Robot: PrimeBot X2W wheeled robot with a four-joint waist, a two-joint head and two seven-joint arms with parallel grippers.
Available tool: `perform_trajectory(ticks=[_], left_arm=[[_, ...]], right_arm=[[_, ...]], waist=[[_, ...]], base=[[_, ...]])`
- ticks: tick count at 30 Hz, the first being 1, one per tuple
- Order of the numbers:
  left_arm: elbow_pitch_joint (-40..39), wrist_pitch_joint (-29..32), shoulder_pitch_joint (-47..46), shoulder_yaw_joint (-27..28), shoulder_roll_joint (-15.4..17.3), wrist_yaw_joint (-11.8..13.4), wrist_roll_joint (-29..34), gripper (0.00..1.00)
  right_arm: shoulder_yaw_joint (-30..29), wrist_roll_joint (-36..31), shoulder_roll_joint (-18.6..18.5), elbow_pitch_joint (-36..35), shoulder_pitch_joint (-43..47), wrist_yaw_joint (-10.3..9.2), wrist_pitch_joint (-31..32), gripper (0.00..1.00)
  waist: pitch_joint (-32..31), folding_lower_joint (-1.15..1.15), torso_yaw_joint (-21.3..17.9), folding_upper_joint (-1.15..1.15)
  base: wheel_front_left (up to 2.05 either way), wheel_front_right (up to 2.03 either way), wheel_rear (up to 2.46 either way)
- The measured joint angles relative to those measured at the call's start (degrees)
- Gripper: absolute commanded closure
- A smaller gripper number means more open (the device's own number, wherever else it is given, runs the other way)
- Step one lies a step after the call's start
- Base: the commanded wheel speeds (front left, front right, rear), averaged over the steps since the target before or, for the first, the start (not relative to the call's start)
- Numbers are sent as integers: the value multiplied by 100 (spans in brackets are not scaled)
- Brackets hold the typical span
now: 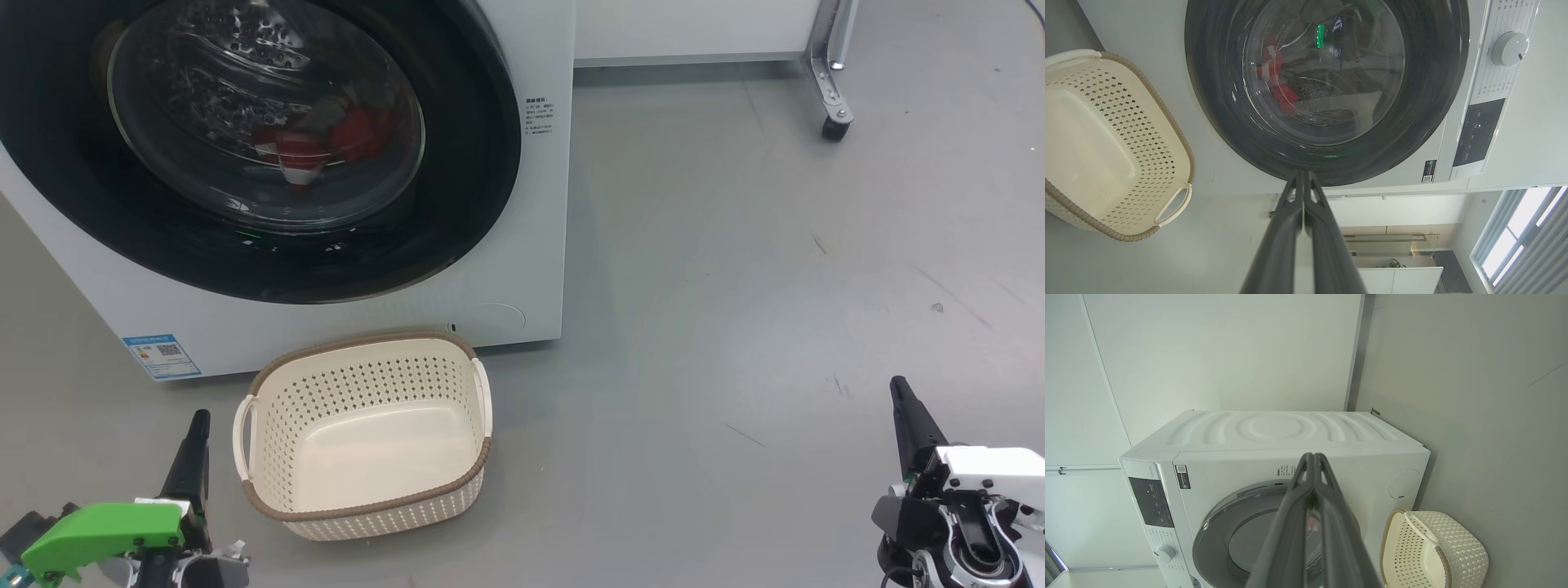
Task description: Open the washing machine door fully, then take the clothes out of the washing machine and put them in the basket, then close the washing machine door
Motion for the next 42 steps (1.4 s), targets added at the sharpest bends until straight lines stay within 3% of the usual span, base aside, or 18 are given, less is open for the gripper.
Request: perform_trajectory(ticks=[8,9,10,11,12,13,14,27,42], left_arm=[[0,0,0,0,0,0,0,100],[36,0,10,-1,-12,3,4,0],[96,0,41,-2,-37,5,9,100],[163,0,93,-8,-68,5,9,0],[224,0,152,-12,-93,5,9,0],[294,0,210,-14,-118,5,9,100],[357,0,271,-18,-141,7,9,0],[380,-110,324,-103,-168,10,68,0],[320,-458,191,-361,-40,10,487,0]], right_arm=[[0,0,0,0,0,0,0,100],[0,-1,8,31,16,-2,0,0],[1,-1,31,80,55,-4,0,100],[2,-1,64,147,120,-4,0,0],[4,-1,96,210,187,-4,0,0],[4,-1,129,276,256,-4,0,100],[5,-1,163,342,320,-5,0,0],[125,-171,175,333,341,-5,-85,0],[490,-915,-25,308,98,-4,-441,0]], waist=[[0,0,0,0],[0,0,0,0],[0,0,0,0],[0,0,0,0],[1,0,-1,0],[1,0,-1,0],[1,0,-1,0],[25,0,6,0],[61,0,18,0]], base=[[0,0,0],[0,0,0],[0,0,0],[0,0,0],[0,0,0],[0,0,0],[0,0,0],[0,0,0],[0,0,0]])
